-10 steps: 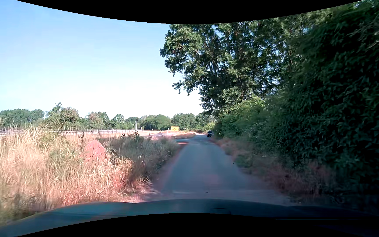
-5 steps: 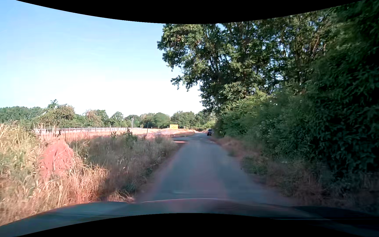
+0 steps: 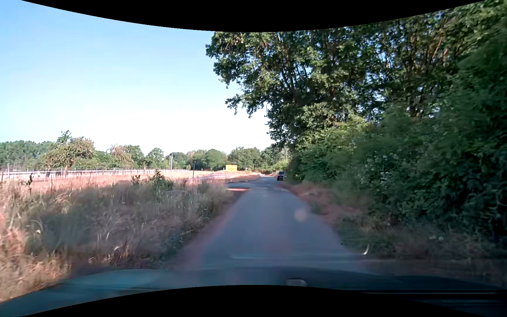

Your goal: Follow the waypoints while adhering to traffic rules and regulations

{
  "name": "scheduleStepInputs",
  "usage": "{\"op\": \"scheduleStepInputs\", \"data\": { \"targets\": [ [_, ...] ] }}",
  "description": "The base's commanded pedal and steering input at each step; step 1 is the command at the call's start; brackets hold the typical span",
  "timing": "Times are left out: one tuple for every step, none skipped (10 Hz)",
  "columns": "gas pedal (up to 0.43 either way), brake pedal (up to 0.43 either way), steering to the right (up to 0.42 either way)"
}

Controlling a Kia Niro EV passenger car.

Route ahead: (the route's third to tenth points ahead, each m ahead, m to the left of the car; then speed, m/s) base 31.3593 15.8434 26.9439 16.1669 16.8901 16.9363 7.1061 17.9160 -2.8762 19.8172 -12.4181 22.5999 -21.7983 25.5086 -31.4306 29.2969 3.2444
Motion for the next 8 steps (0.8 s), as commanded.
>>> {"op": "scheduleStepInputs", "data": {
  "targets": [
    [0.039,0.0,-0.004],
    [0.039,0.0,-0.005],
    [0.039,0.0,-0.004],
    [0.039,0.0,-0.004],
    [0.059,0.0,-0.004],
    [0.059,0.0,-0.003],
    [0.059,0.0,-0.004],
    [0.059,0.0,-0.004]
  ]
}}
